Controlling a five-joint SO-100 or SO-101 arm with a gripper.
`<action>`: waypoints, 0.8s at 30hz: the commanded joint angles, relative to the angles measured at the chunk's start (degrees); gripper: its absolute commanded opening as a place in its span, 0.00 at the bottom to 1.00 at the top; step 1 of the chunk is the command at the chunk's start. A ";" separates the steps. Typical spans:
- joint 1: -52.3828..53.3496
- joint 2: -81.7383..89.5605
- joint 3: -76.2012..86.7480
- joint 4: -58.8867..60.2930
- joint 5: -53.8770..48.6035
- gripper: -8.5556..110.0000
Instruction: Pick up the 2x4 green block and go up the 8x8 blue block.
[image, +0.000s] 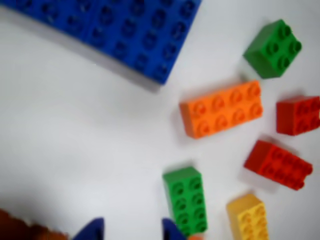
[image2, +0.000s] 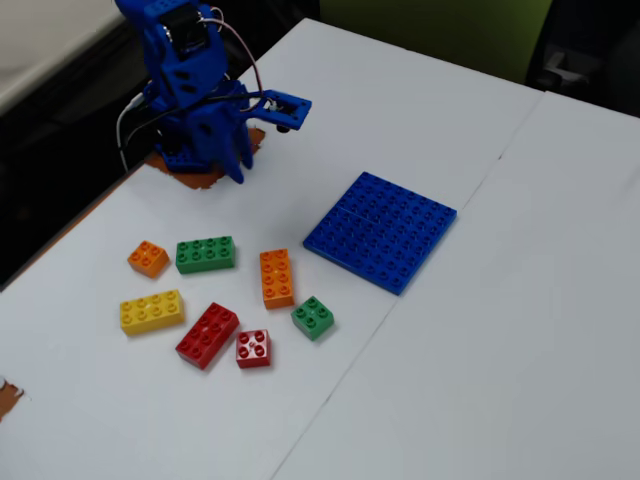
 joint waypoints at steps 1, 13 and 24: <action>8.09 -5.54 -5.63 -0.18 -23.20 0.21; 19.16 -23.29 -7.12 -16.08 -46.32 0.31; 21.27 -31.38 -5.63 -23.82 -50.89 0.32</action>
